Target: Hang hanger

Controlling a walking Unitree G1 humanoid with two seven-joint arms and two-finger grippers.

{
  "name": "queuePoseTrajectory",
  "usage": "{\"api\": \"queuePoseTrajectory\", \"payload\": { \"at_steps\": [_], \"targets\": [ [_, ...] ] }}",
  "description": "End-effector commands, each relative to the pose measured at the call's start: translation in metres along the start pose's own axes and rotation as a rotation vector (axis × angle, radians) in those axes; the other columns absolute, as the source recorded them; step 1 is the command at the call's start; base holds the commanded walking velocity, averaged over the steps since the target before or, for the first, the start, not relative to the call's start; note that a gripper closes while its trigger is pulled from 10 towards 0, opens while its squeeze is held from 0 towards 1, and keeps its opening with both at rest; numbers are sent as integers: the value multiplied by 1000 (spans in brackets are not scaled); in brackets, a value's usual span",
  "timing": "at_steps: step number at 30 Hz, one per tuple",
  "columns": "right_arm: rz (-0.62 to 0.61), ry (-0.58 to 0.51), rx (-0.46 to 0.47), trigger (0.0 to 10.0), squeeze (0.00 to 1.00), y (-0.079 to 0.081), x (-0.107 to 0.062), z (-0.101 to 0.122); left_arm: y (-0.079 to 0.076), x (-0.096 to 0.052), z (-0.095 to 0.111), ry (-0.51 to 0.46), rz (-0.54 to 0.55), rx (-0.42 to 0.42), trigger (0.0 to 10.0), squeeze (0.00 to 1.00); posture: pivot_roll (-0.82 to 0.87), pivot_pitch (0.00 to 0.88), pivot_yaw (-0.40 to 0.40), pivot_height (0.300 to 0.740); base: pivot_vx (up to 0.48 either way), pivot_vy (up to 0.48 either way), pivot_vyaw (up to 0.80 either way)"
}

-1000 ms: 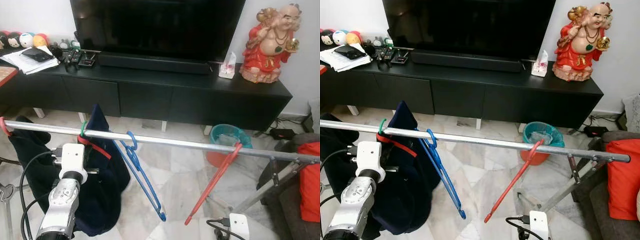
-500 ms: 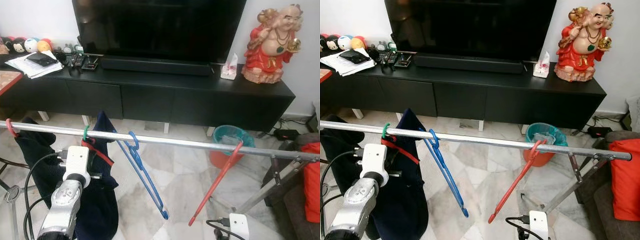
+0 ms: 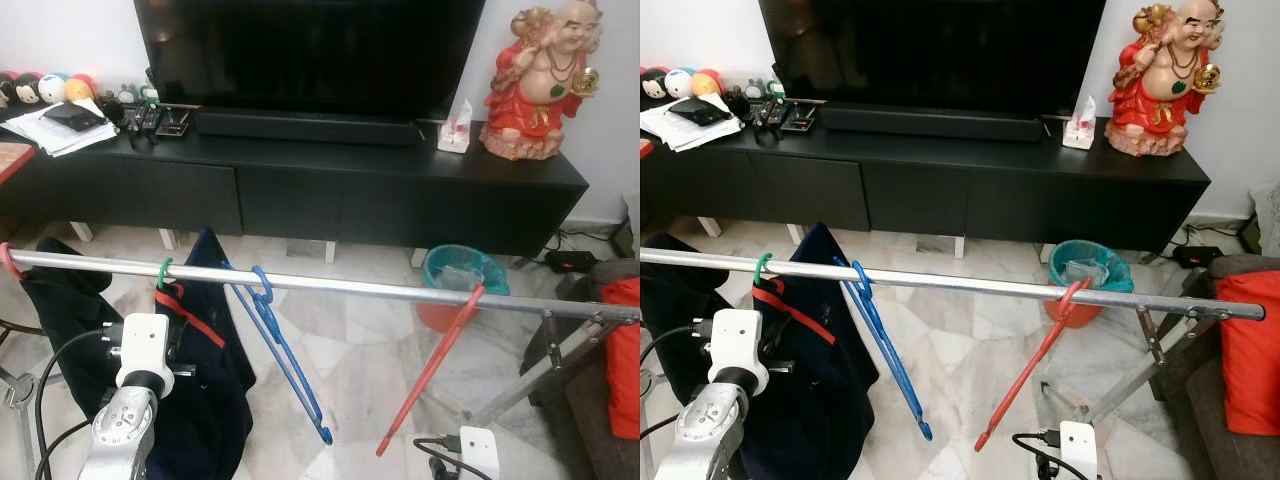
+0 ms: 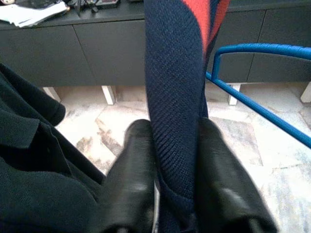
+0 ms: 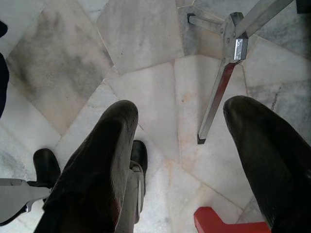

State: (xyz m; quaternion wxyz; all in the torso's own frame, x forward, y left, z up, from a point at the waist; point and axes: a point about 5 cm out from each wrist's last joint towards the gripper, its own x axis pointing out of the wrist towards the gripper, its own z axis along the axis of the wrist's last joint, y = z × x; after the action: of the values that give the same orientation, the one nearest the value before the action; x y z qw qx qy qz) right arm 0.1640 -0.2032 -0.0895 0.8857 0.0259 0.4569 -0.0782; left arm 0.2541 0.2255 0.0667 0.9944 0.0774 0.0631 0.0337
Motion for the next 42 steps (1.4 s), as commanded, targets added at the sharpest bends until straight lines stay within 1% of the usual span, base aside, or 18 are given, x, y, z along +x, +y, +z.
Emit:
{"api": "queuePoseTrajectory", "payload": {
  "at_steps": [1,10,14,15,17,18,19,22,24,26,27,29,31,34,36,37,38,42],
  "targets": [
    [-7,-2,5,10000,0,-2,0,1,0,-2,10,-58,10,-28,10000,1000,-35,0,-52,740,0,0,0],
    [-8,-3,-1,10000,0,-4,0,2,1,-16,20,-114,17,-56,10000,1000,-26,0,-63,740,0,0,0],
    [-10,-5,-1,10000,0,-5,0,2,2,-28,28,-145,23,-66,10000,1000,-26,0,-63,740,0,0,0],
    [-10,-6,-1,10000,0,-5,0,2,3,-36,32,-155,27,-67,10000,1000,-24,0,-62,740,0,0,0],
    [-11,-6,-1,10000,0,-5,0,2,3,-39,33,-159,27,-66,10000,1000,-24,0,-62,740,0,0,0],
    [-11,-6,-1,10000,0,-5,0,2,3,-48,34,-160,18,-52,10000,1000,-19,0,-61,740,0,0,0],
    [-11,-6,-1,10000,0,-5,0,2,3,-48,34,-160,18,-52,10000,1000,-19,0,-61,740,0,0,0],
    [-12,-6,-3,10000,0,-5,0,3,7,-65,30,-117,3,-6,10000,1000,-9,0,-62,740,0,0,0],
    [-11,-6,-5,10000,0,-6,0,3,16,-76,21,-63,30,33,10000,1000,-3,0,-63,740,0,0,0],
    [-11,-6,-6,10000,0,-6,0,3,21,-79,16,-33,54,56,10000,1000,-3,0,-63,740,0,0,0],
    [-10,-6,-6,10000,0,-6,0,3,26,-81,12,-1,92,83,10000,1000,-3,0,-63,740,0,0,0],
    [-10,-6,-7,10000,0,-5,0,4,49,-89,-5,125,308,113,10000,1000,0,0,-61,740,0,0,0],
    [-10,-6,-7,10000,0,-5,0,4,54,-90,-9,161,353,124,10000,1000,0,0,-61,740,0,0,0],
    [-9,-6,-8,10000,0,-5,0,4,70,-98,-29,311,498,191,10000,1000,-1,0,-62,740,0,0,0],
    [-10,-5,-7,10000,0,-5,0,4,72,-99,-37,364,512,182,10000,980,1,0,-62,740,0,0,0],
    [-9,-4,-8,10000,0,-5,0,4,68,-97,-49,435,466,177,10000,0,1,0,-62,740,0,0,0],
    [-8,-4,-9,10000,0,-5,0,3,62,-94,-58,489,407,172,10000,0,1,0,-62,740,0,0,0],
    [-5,-3,-10,10000,0,-4,0,3,50,-86,-75,571,313,165,10000,0,3,0,-60,740,0,0,0]
  ]
}}
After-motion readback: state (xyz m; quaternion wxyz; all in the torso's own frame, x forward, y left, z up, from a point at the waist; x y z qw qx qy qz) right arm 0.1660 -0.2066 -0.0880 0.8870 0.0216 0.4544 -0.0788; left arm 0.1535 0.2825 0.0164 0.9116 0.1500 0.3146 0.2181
